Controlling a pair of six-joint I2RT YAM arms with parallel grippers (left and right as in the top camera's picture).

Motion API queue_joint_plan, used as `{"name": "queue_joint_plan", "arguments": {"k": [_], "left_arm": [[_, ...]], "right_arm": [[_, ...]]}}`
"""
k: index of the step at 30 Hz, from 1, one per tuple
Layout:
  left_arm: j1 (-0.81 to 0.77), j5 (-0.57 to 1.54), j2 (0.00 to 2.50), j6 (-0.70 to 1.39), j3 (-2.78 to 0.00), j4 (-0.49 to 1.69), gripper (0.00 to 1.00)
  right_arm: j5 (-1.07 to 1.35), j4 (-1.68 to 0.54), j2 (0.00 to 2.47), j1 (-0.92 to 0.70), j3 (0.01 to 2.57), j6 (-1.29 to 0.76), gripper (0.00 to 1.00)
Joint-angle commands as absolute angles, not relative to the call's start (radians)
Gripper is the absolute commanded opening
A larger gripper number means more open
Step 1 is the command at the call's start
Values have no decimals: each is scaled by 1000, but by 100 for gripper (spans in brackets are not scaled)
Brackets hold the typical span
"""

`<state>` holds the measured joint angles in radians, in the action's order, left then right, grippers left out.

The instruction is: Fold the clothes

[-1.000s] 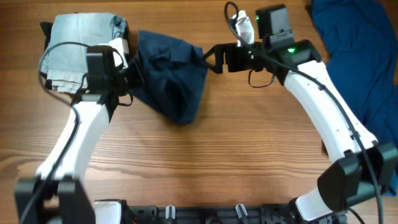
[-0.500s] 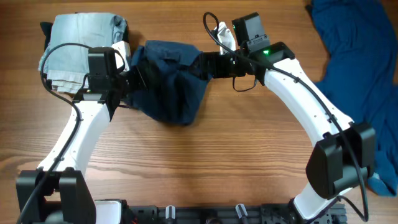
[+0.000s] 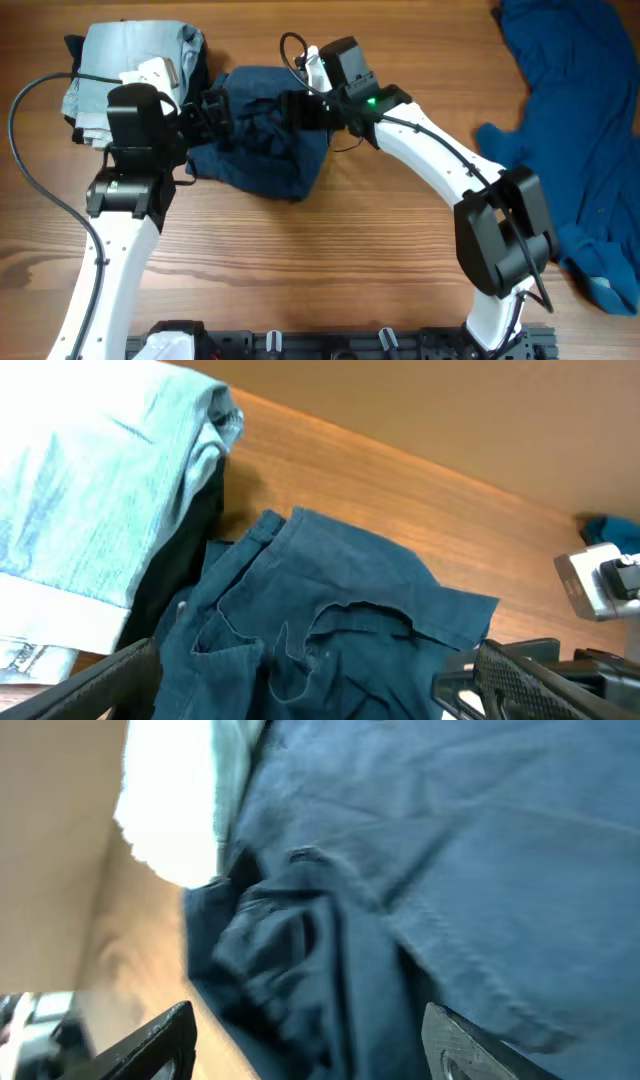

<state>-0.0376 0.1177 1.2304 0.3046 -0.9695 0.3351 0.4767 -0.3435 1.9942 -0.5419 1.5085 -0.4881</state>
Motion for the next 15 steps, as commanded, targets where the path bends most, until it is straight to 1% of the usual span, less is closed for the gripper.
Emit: {"name": "queue_joint_plan", "arguments": {"k": [1,5,8,10,11,12,13,14,15], "left_arm": [[-69,134,1346,299,-971,325,100],[-125,141,1508,286,-971,245,97],[-171,141,1612,264,-971,192,94],[-179,141,1648,261,-971,176,90],[-179,140,1663,261,-971,168,86],[-179,140,1674,261,-971,164,78],[-179,140,1678,261,-971,165,63],[-179,140,1680,261,-971,167,45],[-179,140,1680,261,-971,168,30]], "right_arm": [[298,-353,2019,-540,1510,-553,73],[178,-367,2019,-539,1510,-588,72],[149,-358,2019,-539,1510,-587,71],[109,-353,2022,-540,1510,-587,68],[91,-344,2024,-540,1510,-587,66],[86,-324,2027,-539,1510,-587,59],[88,-300,2032,-540,1510,-594,49],[95,-281,2037,-540,1510,-610,35],[116,-258,2039,-540,1510,-610,24]]}}
